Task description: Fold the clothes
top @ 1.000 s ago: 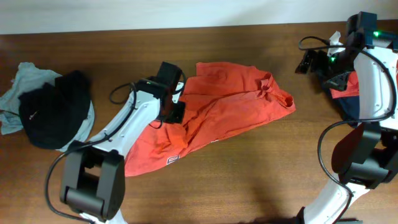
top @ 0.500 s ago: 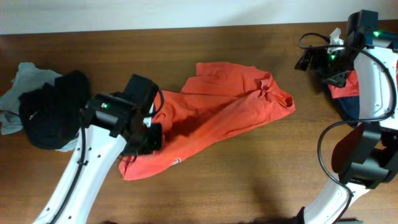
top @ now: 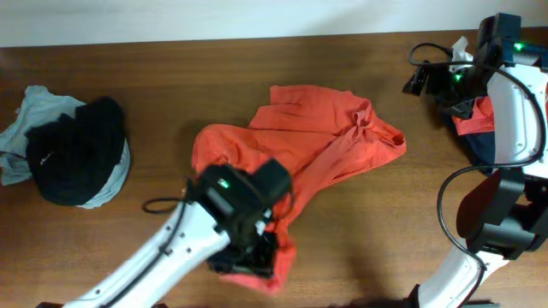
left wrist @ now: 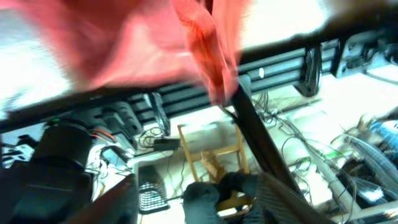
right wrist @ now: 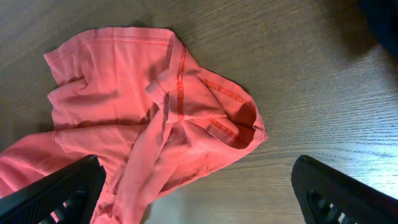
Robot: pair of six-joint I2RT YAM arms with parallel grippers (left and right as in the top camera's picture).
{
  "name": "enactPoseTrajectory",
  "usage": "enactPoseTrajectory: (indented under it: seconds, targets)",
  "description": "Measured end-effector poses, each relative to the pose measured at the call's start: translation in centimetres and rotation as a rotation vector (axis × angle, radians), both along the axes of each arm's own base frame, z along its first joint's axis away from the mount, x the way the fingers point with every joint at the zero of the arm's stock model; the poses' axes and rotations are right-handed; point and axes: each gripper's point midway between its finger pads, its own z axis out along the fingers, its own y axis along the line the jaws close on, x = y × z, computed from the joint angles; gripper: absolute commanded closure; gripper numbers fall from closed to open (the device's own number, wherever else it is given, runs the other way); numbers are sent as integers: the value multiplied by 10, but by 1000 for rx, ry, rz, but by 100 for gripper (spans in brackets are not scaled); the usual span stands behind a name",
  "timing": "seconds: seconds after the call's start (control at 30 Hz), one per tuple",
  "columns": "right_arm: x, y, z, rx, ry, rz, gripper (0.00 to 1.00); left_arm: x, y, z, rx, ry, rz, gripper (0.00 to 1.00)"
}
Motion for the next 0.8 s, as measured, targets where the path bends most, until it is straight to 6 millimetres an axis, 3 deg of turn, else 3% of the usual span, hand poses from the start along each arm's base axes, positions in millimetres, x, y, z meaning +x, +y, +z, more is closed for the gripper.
enactPoseTrajectory:
  seconds: [0.1,0.23,0.33,0.43,0.6,0.7,0.8]
  targets:
    - [-4,1,-1,5,18,2,1,1,-9,-2,-18,-26,-6,34]
    - [-14,4,-4,15,61,7,3,27,-18,-5,-52,-123,34,32]
    - [-27,9,-6,28,115,12,5,68,-21,-6,-89,-246,114,29]
    - [-31,17,-8,18,139,32,7,118,-10,-3,-106,-382,228,29]
    - [-27,57,-15,-49,164,79,15,194,22,10,-108,-604,414,30]
    - [-20,81,-22,-105,158,68,18,228,37,22,-112,-724,492,30]
    - [-12,99,-33,-148,139,34,25,249,54,30,-90,-807,550,30]
